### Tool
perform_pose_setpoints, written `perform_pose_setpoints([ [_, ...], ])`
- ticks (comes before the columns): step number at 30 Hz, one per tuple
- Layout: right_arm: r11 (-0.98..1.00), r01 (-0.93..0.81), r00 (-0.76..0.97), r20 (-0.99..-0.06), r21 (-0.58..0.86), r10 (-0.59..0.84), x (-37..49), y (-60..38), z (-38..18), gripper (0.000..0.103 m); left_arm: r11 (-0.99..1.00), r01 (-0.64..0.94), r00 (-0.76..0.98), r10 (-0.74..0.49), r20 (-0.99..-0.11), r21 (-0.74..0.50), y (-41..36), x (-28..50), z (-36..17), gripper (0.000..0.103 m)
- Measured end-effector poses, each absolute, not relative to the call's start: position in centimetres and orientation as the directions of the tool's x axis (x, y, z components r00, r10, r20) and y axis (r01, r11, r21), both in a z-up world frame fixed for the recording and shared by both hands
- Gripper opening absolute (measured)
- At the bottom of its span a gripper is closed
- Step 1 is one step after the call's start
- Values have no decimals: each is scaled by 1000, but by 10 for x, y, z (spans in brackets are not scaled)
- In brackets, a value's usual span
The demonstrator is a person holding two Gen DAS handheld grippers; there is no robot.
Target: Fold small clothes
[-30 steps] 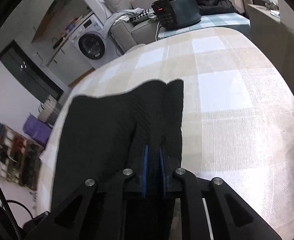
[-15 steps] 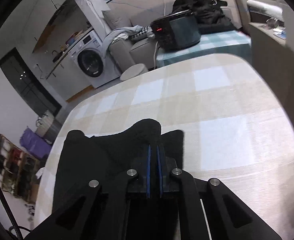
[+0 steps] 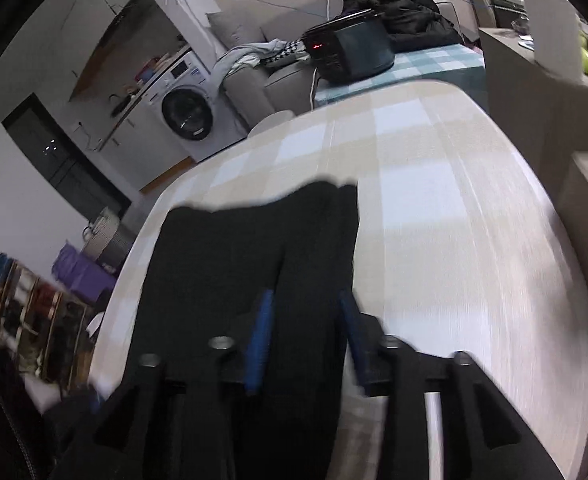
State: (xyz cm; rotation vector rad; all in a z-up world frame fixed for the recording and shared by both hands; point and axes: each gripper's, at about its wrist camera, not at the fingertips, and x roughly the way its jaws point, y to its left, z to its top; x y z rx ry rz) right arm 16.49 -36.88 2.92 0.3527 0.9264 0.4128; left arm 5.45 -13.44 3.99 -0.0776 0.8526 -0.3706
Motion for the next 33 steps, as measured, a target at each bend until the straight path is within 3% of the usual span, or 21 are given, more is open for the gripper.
perform_pose_setpoints([
  [5, 873, -183, 481, -733, 452, 481, 112, -355, 10, 51, 976, 60, 626, -199, -754, -207, -61, 52, 22, 79],
  [10, 872, -161, 501, -723, 462, 475, 101, -352, -7, 50, 960, -53, 609, -186, -771, -273, -5, 55, 3, 78],
  [12, 859, -159, 494, -714, 487, 496, 102, -351, -10, 33, 955, -50, 574, -212, -791, -293, 4, 58, -7, 54],
  [15, 849, -178, 492, -702, 498, 515, 102, -343, -12, 21, 942, 20, 561, -289, -776, -336, 7, 65, -13, 25],
  [22, 864, -187, 500, -712, 467, 493, 115, -324, -12, 19, 940, 41, 563, -302, -769, -339, 14, 96, -17, 24],
  [33, 868, -155, 512, -713, 471, 478, 150, -306, -9, 21, 963, 14, 586, -225, -778, -269, 16, 157, -7, 25],
])
